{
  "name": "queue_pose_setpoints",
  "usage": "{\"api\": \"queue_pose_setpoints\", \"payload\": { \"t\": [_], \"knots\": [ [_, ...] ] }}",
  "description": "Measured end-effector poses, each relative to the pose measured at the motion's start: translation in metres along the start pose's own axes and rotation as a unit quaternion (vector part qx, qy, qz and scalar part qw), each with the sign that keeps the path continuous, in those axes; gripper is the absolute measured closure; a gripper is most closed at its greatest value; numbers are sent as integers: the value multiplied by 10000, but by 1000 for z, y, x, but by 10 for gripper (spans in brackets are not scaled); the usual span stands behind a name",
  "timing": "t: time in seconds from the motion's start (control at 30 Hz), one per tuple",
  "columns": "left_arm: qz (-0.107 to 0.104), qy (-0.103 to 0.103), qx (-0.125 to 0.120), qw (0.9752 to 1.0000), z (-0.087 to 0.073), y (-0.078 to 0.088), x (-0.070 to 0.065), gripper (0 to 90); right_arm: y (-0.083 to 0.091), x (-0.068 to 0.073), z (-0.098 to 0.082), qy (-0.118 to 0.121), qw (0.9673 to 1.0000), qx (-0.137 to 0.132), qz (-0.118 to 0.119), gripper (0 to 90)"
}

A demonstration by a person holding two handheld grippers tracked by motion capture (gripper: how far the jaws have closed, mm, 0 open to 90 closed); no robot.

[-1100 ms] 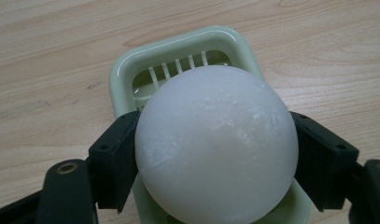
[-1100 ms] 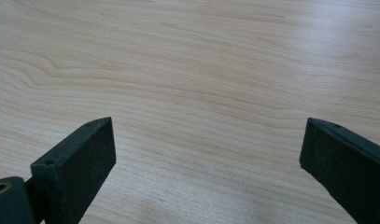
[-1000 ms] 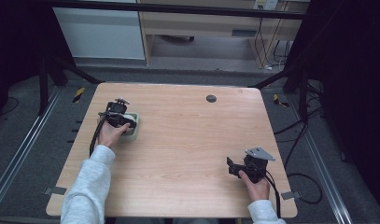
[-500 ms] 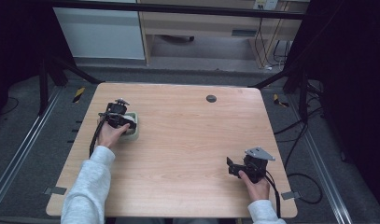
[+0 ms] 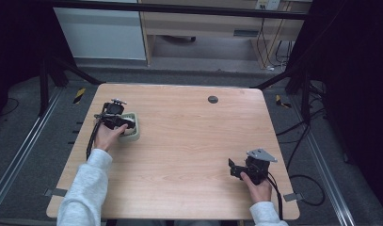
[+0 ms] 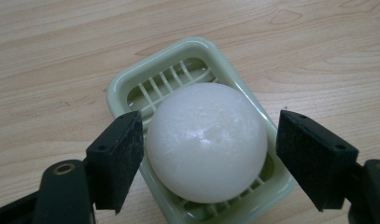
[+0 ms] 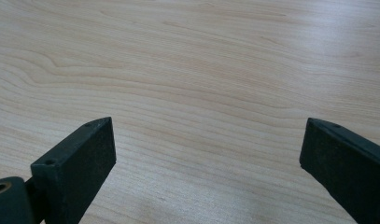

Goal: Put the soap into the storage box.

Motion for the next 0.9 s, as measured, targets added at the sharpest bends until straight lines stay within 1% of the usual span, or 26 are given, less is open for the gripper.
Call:
{"api": "queue_pose_setpoints", "payload": {
  "t": [0.1,0.17,0.23,0.3,0.4,0.43,0.53,0.6,0.7,0.77,0.83,0.9],
  "knots": [
    [0,-49,-109,9999,-3,6,-4,220,0,0,0,4,10000,4,-8,39],
    [-41,-93,-183,9998,-6,11,-7,217,0,0,0,0,10000,5,-14,39],
    [-58,-132,-314,9994,-9,17,-11,213,0,0,0,9,10000,17,-17,39],
    [-128,-163,-478,9986,-13,24,-15,206,0,0,0,8,10000,19,-13,39],
    [-216,-143,-684,9973,-19,33,-19,185,0,0,0,7,10000,20,-17,39],
    [-239,-151,-721,9970,-21,35,-20,181,0,0,0,8,10000,20,-16,39],
    [-203,-194,-905,9955,-28,43,-22,178,0,0,0,6,10000,19,-17,39],
    [-278,-160,-1006,9944,-34,48,-24,174,0,0,0,8,10000,21,-17,39],
    [-342,-162,-1147,9927,-44,51,-27,169,0,0,0,-10,10000,18,-12,39],
    [-377,-179,-1287,9908,-53,49,-31,168,0,0,0,-13,10000,23,-10,39],
    [-361,-177,-1326,9904,-60,46,-33,170,0,0,0,-14,10000,19,-7,39],
    [-329,-253,-1334,9902,-68,43,-34,170,0,0,0,-17,10000,14,5,39]
  ]
}}
Point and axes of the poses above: each handheld gripper's, and its own axes: y roughly backward along the jaws, z roughly out of its top, x roughly to its left, the point moved 2 cm from there along -y, roughly forward along the jaws, and after that the axes turned 3 degrees about x, right-handed, at the moved point
